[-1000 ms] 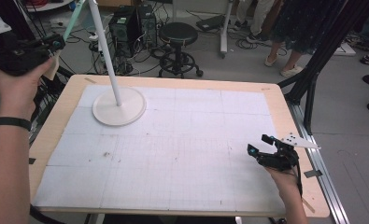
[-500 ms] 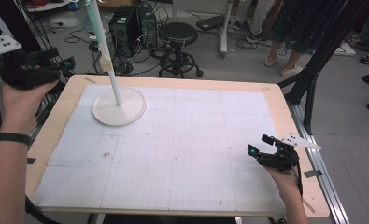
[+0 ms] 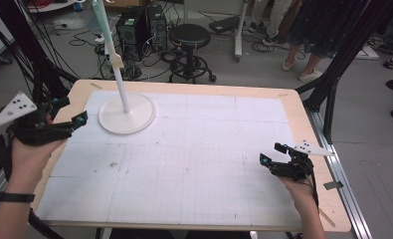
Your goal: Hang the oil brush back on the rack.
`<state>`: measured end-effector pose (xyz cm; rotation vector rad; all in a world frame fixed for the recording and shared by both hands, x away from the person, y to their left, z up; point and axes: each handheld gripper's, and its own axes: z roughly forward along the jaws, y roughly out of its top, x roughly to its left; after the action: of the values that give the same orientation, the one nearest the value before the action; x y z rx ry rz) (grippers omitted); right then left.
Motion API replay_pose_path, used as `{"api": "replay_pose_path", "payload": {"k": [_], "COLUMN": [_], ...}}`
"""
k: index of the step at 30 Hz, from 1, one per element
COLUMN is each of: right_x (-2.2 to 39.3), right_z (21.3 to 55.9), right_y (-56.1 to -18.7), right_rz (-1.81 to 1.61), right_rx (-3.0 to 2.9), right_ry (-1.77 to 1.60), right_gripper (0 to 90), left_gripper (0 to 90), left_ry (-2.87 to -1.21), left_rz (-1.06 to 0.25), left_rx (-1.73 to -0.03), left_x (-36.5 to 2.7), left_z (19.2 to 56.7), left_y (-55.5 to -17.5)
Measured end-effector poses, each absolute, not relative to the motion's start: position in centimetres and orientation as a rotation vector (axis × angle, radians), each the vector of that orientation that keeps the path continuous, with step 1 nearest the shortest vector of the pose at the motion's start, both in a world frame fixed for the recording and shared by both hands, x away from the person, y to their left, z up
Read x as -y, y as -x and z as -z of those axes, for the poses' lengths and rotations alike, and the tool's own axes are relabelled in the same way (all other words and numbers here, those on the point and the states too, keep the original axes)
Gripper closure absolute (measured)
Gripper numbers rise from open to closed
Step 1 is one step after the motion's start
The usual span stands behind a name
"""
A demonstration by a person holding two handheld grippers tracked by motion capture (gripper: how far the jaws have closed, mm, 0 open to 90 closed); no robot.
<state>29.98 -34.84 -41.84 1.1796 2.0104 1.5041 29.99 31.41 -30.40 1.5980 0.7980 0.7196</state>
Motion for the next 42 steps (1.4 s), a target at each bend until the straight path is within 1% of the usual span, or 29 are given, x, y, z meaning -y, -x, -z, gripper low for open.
{"api": "replay_pose_path", "payload": {"k": [9,19,28,42], "right_x": [34.6,34.6,34.7,35.6], "right_z": [41.7,41.8,41.9,42.0], "right_y": [-29.8,-29.8,-29.6,-28.8], "right_rz": [-1.494,-1.483,-1.474,-1.465], "right_rx": [-2.015,-2.013,-2.021,-2.005], "right_ry": [-1.174,-1.181,-1.185,-1.207], "right_gripper": [14.8,14.8,14.8,14.8], "left_gripper": [20.5,19.6,19.6,19.3], "left_ry": [-1.651,-1.700,-1.709,-1.697], "left_rz": [-0.658,-0.602,-0.586,-0.589], "left_rx": [-0.821,-0.830,-0.819,-0.814], "left_x": [-29.9,-28.5,-28.1,-27.7], "left_z": [35.9,39.4,40.5,40.6], "left_y": [-29.1,-29.0,-29.4,-30.1]}}
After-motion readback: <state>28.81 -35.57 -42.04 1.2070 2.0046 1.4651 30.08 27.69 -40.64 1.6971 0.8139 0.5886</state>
